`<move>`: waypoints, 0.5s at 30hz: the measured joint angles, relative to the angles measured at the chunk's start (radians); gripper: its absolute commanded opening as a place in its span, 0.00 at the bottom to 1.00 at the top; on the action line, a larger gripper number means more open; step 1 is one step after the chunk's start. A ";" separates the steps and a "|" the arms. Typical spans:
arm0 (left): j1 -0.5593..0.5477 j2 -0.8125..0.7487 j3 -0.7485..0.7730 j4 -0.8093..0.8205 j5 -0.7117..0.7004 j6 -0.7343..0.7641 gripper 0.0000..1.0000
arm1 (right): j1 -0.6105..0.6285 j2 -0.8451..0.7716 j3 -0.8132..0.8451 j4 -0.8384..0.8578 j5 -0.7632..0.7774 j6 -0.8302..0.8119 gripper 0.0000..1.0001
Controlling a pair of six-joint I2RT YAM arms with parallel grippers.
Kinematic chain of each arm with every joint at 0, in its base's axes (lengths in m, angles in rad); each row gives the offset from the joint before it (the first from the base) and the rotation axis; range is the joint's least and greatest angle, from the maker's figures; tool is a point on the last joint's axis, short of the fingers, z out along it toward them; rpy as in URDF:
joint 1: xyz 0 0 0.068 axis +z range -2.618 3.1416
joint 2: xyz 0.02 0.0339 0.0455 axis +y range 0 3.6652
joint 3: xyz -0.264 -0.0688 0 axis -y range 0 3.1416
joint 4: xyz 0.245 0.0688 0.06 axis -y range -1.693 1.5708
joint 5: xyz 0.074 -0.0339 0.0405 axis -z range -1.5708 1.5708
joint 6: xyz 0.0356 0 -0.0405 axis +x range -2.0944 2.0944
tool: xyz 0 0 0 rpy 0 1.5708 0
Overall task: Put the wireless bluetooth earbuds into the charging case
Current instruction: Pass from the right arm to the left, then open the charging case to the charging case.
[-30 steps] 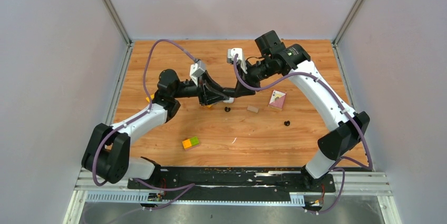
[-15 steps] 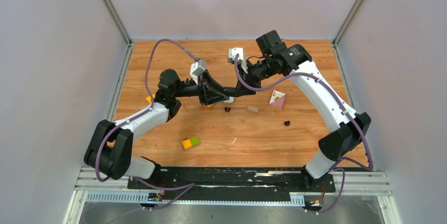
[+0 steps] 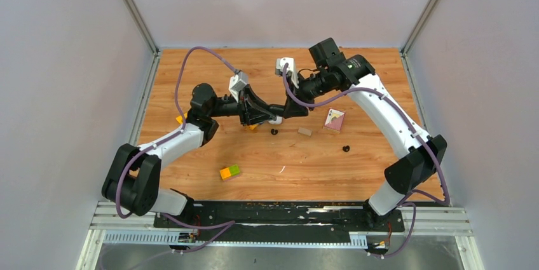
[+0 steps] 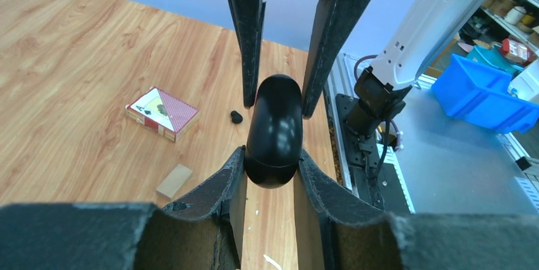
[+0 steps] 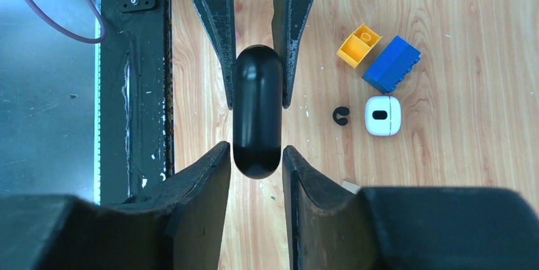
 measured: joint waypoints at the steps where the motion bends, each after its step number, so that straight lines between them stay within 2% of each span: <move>1: 0.000 0.000 0.000 0.001 0.000 0.001 0.00 | 0.000 0.000 -0.006 0.005 -0.002 0.012 0.42; 10: 0.003 0.000 0.000 0.047 0.003 0.009 0.00 | -0.034 0.002 -0.039 0.045 -0.026 0.159 0.44; 15: 0.006 0.000 0.000 0.054 -0.013 0.021 0.00 | -0.105 0.020 -0.039 0.083 -0.121 0.282 0.44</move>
